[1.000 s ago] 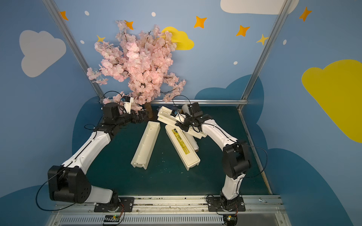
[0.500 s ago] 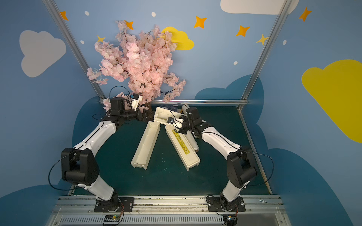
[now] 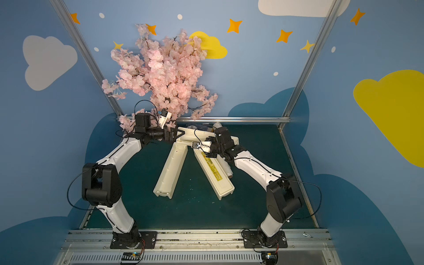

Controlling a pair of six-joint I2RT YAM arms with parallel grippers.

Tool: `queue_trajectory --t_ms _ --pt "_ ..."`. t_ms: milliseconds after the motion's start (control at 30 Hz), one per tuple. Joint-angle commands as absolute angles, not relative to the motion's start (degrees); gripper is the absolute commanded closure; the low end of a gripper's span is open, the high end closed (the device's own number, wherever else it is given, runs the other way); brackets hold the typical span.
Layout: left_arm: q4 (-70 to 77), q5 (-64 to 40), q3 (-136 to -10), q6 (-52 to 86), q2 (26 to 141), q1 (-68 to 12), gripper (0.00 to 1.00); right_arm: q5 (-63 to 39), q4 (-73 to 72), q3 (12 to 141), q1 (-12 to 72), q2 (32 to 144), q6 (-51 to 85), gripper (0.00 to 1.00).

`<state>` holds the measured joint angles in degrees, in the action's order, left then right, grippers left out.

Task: Put plastic wrap rolls into dispensers
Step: Pick up the lid from the center of the board.

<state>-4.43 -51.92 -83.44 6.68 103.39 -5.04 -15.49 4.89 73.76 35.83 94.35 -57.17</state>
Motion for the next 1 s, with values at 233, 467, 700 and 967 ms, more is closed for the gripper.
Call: queue_trajectory --t_ms 233,467,700,967 --pt "-10.82 -59.51 -85.16 -4.0 101.22 -5.13 0.0 -14.36 -4.64 70.7 36.45 89.65 -61.8 1.0" --pt "-10.95 -65.64 -86.55 -0.78 102.45 -5.12 0.02 -11.29 -11.54 69.05 37.15 89.52 -67.83 1.0" --pt "-7.26 -69.31 -86.63 4.53 103.63 -5.27 0.12 -4.09 -14.31 68.16 38.73 91.42 -72.85 1.0" --pt "-6.24 -69.88 -86.36 6.05 103.74 -5.99 0.31 3.86 -19.19 67.82 40.78 95.54 -75.83 0.98"
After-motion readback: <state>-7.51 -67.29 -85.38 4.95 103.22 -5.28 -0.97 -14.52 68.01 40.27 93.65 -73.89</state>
